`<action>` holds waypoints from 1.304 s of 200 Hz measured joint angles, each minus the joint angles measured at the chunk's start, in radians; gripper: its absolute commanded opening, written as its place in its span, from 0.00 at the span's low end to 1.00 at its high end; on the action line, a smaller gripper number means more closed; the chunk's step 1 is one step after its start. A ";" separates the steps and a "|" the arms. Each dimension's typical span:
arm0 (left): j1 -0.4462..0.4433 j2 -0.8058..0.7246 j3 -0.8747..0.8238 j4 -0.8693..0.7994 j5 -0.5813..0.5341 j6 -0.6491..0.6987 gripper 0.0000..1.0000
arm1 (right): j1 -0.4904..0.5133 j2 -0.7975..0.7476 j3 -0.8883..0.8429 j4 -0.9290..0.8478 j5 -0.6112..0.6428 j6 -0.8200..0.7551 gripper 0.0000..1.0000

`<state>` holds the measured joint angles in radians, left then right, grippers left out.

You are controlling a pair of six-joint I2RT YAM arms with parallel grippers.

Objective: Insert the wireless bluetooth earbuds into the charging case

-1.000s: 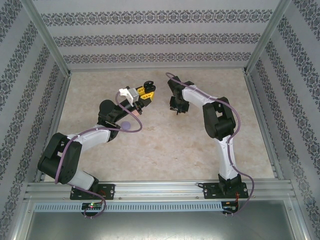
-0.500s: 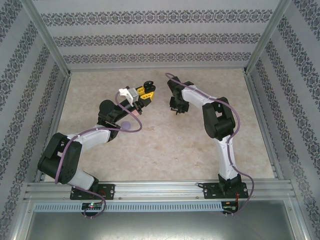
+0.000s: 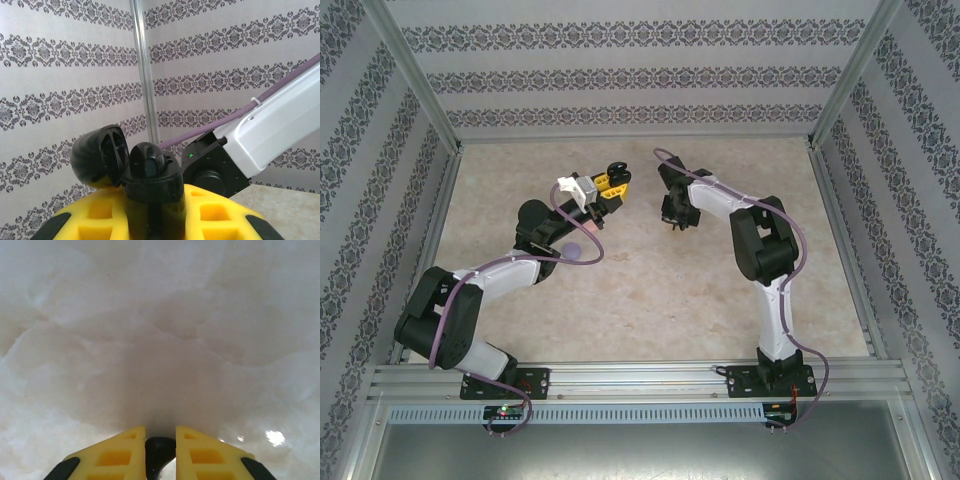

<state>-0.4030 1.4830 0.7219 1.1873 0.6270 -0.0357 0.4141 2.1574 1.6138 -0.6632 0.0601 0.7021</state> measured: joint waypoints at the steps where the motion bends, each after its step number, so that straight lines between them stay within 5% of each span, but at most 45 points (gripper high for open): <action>1: 0.000 0.000 0.000 0.000 0.000 0.000 0.00 | 0.000 -0.002 -0.002 0.002 0.000 -0.001 0.16; 135: -0.010 -0.091 0.069 -0.126 0.155 -0.014 0.00 | 0.001 -0.743 -0.214 0.272 -0.059 -0.138 0.16; 261: -0.084 -0.053 0.158 -0.238 0.203 0.039 0.00 | 0.178 -1.058 -0.424 0.558 -0.141 -0.317 0.17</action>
<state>-0.4873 1.4300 0.8799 0.9489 0.8303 0.0032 0.5919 1.0992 1.1900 -0.1051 -0.0811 0.3851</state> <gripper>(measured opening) 0.196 0.176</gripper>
